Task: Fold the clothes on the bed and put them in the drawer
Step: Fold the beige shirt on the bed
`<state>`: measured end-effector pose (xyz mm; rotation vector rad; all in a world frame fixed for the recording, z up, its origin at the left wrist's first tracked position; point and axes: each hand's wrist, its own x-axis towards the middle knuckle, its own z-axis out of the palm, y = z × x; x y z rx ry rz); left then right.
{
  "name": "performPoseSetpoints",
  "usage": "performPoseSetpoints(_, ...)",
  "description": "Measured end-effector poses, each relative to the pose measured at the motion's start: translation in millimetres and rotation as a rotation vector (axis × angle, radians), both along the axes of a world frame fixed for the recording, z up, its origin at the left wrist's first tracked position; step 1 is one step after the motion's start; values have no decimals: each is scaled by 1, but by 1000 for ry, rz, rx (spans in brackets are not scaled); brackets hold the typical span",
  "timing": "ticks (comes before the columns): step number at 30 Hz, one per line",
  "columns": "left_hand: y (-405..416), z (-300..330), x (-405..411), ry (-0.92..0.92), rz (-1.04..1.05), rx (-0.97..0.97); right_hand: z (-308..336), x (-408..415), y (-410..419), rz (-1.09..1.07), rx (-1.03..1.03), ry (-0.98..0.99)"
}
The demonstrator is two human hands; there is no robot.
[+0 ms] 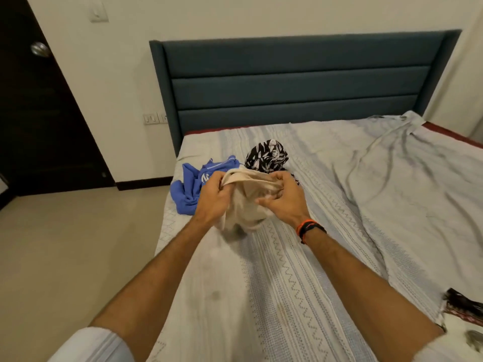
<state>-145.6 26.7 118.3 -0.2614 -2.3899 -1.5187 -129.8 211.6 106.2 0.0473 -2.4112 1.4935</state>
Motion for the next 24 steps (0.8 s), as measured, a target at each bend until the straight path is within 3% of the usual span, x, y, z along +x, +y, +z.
performPoseSetpoints(5, -1, 76, 45, 33, -186, 292, 38, 24, -19, -53, 56, 35)
performPoseSetpoints(12, -32, 127, 87, -59, -268, 374, 74, 60, -29, 370, 46, -145)
performPoseSetpoints(16, -46, 135, 105, -86, -290, 458, 88, 70, -42, 271, 201, -13)
performPoseSetpoints(20, -62, 130, 113, -163, -128, 431, 110, 87, -56, 94, -74, 132)
performPoseSetpoints(22, -67, 125, 116, -223, -21, 487, 118, 92, -62, -27, -31, 171)
performPoseSetpoints(24, -65, 116, 116, -317, 15, 506, 122, 96, -65, 56, -36, 53)
